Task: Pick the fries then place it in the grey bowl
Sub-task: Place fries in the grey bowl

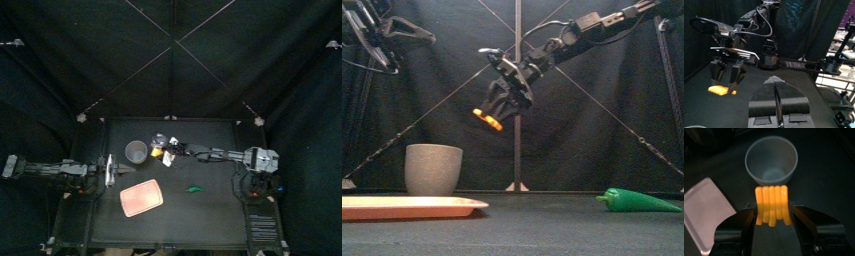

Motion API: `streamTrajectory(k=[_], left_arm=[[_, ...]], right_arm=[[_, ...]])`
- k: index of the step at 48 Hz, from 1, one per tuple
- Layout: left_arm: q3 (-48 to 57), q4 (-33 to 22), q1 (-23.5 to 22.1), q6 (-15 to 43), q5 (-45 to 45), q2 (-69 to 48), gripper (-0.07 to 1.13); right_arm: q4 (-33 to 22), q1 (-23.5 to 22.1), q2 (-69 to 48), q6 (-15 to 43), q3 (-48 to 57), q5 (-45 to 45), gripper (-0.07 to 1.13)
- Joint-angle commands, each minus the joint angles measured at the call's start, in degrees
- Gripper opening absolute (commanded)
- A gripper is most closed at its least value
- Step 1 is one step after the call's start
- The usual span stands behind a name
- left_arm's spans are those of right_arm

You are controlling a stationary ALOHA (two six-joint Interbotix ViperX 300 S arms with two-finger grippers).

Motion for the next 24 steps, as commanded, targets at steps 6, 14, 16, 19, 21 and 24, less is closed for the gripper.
streamTrajectory(k=[6,14,16,19,21,24], left_arm=[[-1.0,0.0,0.2,-0.1,-0.4,0.1,0.06],[-0.9,0.0,0.1,0.0,-0.5,0.1,0.06],[-0.9,0.0,0.1,-0.1,-0.4,0.1,0.06],[-0.7,0.0,0.2,-0.1,-0.4,0.1,0.06],[-0.7,0.0,0.1,-0.1,-0.4,0.1,0.06],[-0.7,0.0,0.0,-0.2,-0.4,0.1,0.06]], right_arm=[[-0.1,0.2,7.4,-0.1,-10.1,-6.8,0.68],[-0.1,0.2,13.1,-0.1,-16.4,-6.2,0.68],[-0.4,0.2,13.9,-0.1,-17.5,-6.0,0.68],[-0.4,0.2,15.0,-0.1,-18.9,-6.0,0.69],[-0.4,0.3,15.6,-0.1,-19.7,-6.0,0.71],[-0.2,0.2,16.3,-0.1,-20.7,-5.9,0.75]])
